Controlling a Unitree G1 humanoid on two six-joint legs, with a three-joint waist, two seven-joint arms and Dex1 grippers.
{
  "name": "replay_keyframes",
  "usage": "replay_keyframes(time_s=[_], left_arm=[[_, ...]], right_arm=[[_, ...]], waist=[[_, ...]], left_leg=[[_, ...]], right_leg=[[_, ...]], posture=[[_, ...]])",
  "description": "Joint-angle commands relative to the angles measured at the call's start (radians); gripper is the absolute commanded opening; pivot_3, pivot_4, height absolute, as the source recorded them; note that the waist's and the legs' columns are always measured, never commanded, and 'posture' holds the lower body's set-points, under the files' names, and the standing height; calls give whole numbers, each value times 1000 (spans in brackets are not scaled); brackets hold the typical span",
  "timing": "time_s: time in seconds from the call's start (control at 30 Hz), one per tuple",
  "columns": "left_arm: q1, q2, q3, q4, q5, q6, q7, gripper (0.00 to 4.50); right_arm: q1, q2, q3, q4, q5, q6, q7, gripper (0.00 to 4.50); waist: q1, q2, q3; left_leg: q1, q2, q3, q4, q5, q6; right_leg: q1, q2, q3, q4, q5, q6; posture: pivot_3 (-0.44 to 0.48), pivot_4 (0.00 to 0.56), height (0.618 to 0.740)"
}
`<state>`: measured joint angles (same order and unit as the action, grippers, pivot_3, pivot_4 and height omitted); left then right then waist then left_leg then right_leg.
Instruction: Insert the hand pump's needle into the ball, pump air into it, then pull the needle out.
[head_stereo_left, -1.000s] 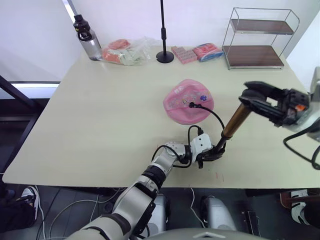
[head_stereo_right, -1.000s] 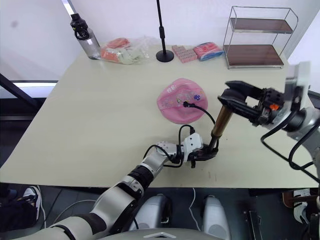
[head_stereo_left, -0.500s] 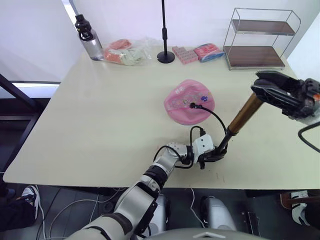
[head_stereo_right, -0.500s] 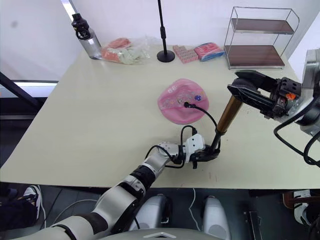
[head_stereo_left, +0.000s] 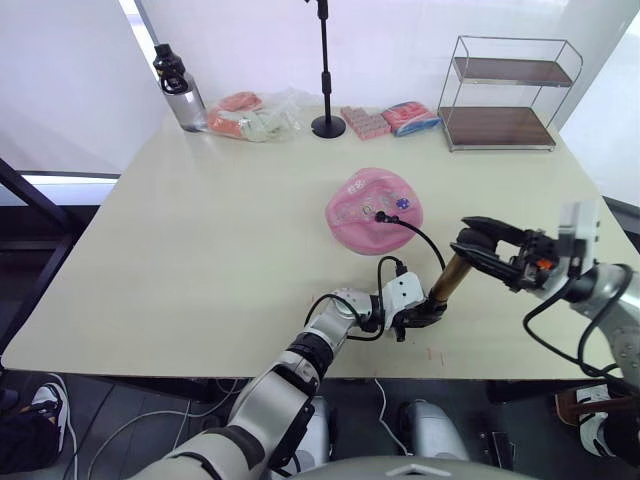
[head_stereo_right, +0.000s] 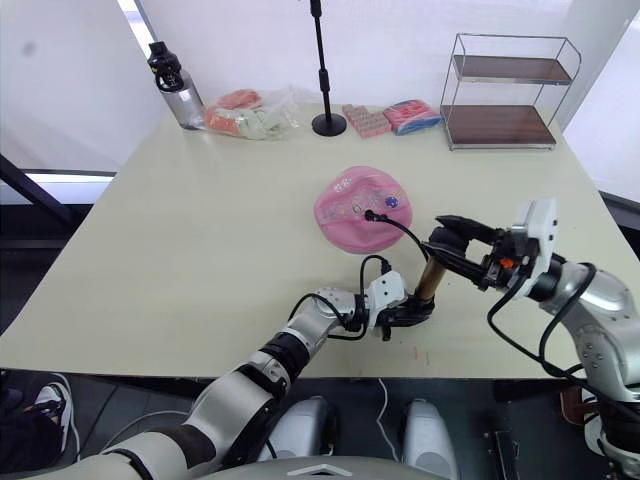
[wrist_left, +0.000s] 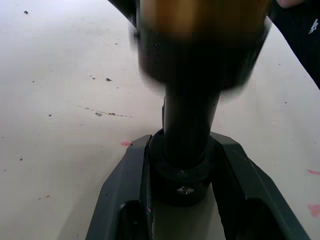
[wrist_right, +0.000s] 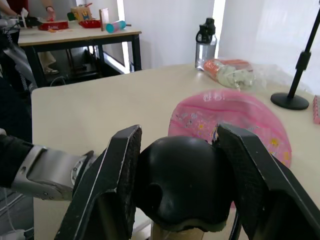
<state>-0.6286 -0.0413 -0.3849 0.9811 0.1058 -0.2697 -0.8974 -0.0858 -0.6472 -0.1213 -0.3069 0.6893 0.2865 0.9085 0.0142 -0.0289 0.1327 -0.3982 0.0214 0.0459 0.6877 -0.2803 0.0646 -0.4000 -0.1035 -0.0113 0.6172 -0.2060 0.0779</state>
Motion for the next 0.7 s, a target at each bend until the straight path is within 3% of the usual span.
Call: replay_keyframes(time_s=[0.03, 0.17, 0.33, 0.7], left_arm=[[29, 5, -20, 57, 35, 36, -21, 1097], [23, 2, -16, 64, 36, 36, -18, 1097], [21, 3, -15, 70, 41, 33, -20, 1097], [30, 11, -19, 73, 49, 29, -24, 1097]], right_arm=[[54, 10, 68, 107, -127, -32, 10, 1911], [55, 35, 93, 146, -167, -80, 2, 1911], [18, 40, 22, 78, -83, -81, 7, 1911], [-99, -116, -194, -126, 216, 159, -23, 1911]], waist=[[0, 0, 0], [0, -1, -3], [0, -1, -5], [2, 7, 0]], left_leg=[[1, 0, 0, 0, 0, 0], [1, 1, -1, 0, 0, 0], [1, 1, -1, 0, 0, 0], [-3, 1, -1, -3, 0, 0]], right_leg=[[1, 0, 0, 0, 0, 0], [2, 0, -1, 0, 0, 0], [2, -1, -2, 0, 0, 0], [1, -2, -3, -9, 0, 0]], posture=[[0, 150, 740], [0, 150, 740], [0, 150, 740], [0, 150, 740]])
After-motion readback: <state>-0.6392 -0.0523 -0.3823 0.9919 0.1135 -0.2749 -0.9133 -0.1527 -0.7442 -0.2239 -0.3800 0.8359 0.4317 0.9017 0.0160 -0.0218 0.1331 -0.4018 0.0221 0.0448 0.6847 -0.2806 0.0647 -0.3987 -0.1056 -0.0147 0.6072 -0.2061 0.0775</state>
